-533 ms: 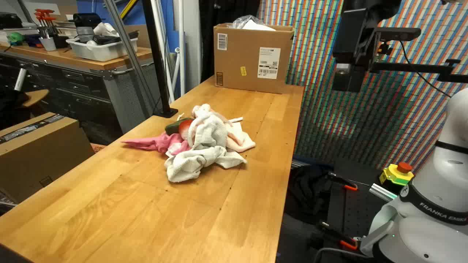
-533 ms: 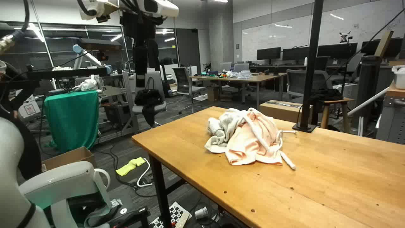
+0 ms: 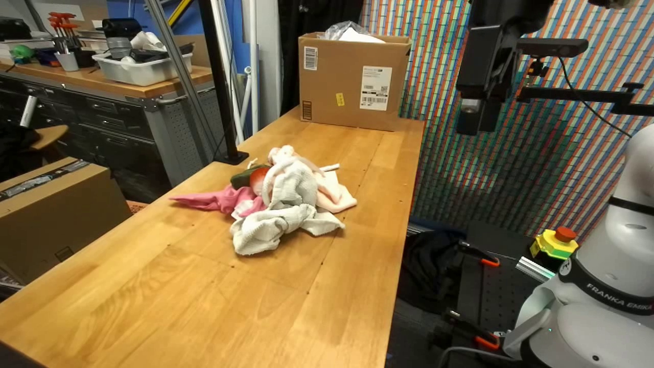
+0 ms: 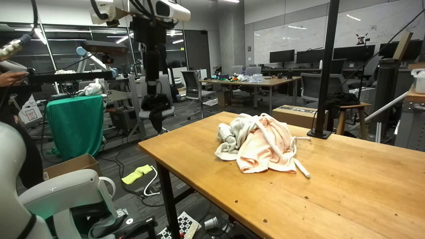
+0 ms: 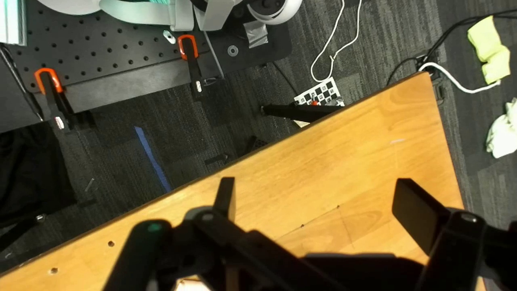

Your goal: Separate the items on the table

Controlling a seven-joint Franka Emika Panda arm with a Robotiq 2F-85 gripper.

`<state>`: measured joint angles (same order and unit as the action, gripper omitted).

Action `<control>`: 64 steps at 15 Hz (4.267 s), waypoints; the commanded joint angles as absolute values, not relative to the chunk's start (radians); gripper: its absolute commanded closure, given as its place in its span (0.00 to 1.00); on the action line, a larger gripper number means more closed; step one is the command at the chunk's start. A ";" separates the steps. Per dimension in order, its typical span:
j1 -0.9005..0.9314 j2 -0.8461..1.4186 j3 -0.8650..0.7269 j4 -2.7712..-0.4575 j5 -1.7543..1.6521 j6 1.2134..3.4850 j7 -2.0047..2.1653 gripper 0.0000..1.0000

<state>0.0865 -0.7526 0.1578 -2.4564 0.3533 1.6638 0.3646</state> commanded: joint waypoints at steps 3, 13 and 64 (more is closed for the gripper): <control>0.093 -0.605 0.203 -2.334 0.268 1.735 0.239 0.00; 0.186 -0.448 0.293 -2.317 0.176 2.119 0.155 0.00; 0.168 0.142 0.164 -2.079 -0.676 2.589 -0.090 0.00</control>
<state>0.1534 0.1131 0.1903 -2.1133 -0.6268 2.5567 -0.1179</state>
